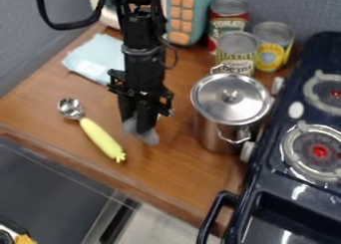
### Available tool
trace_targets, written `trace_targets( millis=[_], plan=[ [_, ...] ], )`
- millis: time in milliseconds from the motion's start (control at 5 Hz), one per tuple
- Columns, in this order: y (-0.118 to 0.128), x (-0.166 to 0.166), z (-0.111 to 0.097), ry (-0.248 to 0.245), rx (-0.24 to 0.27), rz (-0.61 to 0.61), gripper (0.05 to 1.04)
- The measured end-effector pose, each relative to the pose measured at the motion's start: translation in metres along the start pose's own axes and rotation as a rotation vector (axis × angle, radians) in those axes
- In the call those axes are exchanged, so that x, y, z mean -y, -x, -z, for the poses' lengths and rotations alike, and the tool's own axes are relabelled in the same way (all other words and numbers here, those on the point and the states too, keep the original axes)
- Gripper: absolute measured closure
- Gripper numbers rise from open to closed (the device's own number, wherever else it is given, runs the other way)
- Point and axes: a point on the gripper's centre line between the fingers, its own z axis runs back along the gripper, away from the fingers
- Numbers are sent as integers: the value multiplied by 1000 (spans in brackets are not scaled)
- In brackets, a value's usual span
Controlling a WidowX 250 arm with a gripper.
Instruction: Move the object downward of the table
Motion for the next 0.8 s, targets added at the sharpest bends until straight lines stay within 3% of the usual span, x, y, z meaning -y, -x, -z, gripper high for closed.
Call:
trace_targets(
  millis=[200,400,600,800],
  plan=[
    [0,0,2,3,-9,3,647],
    [-1,-1,1,-4,-11,4,317],
    [-1,-1,2,-4,-20,11,94],
    [-1,0,2,-3,-19,15,77]
  ],
)
